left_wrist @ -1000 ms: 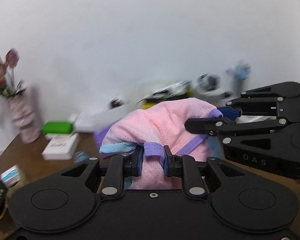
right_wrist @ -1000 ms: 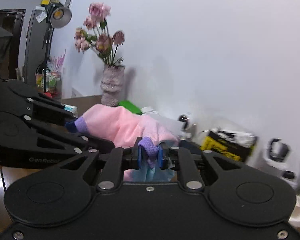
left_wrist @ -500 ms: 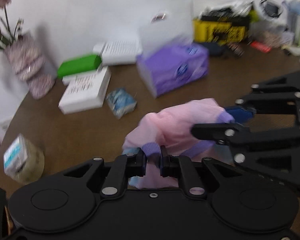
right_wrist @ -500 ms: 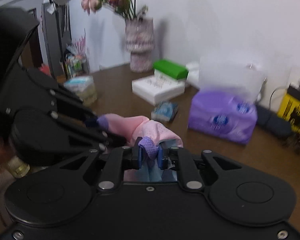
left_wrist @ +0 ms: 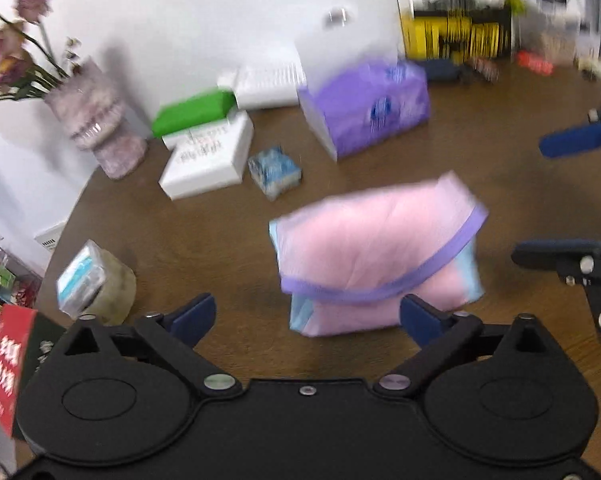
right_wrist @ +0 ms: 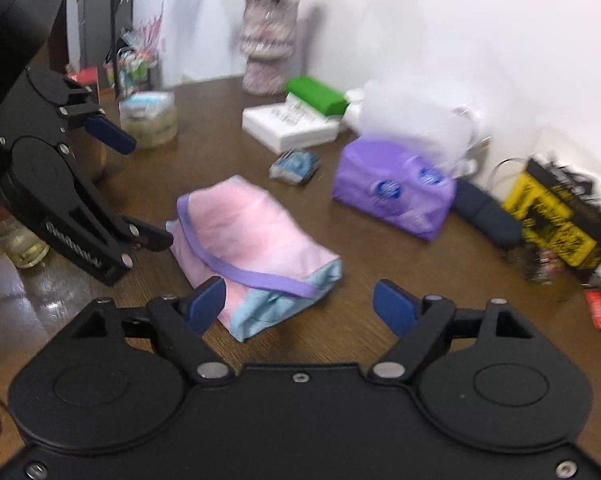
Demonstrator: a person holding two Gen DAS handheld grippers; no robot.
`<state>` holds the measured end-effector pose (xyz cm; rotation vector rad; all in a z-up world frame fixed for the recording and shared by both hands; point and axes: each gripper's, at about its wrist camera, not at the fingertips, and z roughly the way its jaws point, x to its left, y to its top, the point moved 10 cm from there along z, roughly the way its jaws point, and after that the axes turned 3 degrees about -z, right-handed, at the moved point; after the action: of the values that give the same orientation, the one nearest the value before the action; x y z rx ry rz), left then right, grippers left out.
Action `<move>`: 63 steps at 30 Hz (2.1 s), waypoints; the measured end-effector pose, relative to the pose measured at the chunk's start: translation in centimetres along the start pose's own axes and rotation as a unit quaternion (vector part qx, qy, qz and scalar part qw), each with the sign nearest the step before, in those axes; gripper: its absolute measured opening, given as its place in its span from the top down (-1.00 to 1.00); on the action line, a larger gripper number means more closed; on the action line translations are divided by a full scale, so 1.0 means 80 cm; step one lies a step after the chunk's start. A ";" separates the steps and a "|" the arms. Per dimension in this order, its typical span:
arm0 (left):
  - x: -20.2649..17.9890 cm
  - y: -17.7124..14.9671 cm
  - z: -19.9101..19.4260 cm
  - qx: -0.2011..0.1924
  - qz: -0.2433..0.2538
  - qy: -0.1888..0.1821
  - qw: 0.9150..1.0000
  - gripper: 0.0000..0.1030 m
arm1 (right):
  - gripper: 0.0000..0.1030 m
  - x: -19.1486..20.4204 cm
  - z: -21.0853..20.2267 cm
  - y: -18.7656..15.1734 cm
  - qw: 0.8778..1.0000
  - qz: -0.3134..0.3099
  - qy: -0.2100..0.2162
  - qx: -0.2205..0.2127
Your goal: Fold clothes
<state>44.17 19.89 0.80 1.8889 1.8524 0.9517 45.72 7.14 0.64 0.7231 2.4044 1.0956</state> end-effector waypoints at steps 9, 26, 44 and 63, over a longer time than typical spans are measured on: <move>-0.095 0.003 -0.103 -0.103 -0.043 -0.022 0.994 -1.00 | -0.75 -0.037 -0.117 -0.052 0.996 0.026 -0.074 -0.035; -0.267 -0.115 -0.235 -0.162 -0.092 -0.169 0.968 -1.00 | -0.83 -0.119 -0.421 -0.297 0.960 0.138 -0.243 -0.036; -0.239 -0.312 -0.346 -0.232 -0.097 -0.084 0.964 -1.00 | -0.89 0.115 -0.487 -0.376 0.935 0.239 -0.229 -0.129; -0.236 -0.346 -0.336 -0.186 -0.121 -0.108 0.969 -1.00 | -0.90 0.166 -0.463 -0.372 0.932 0.250 -0.235 -0.116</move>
<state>6.98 -1.44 -2.15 1.4447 1.5993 0.8953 6.50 -22.63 -1.66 1.3798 1.6925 1.1938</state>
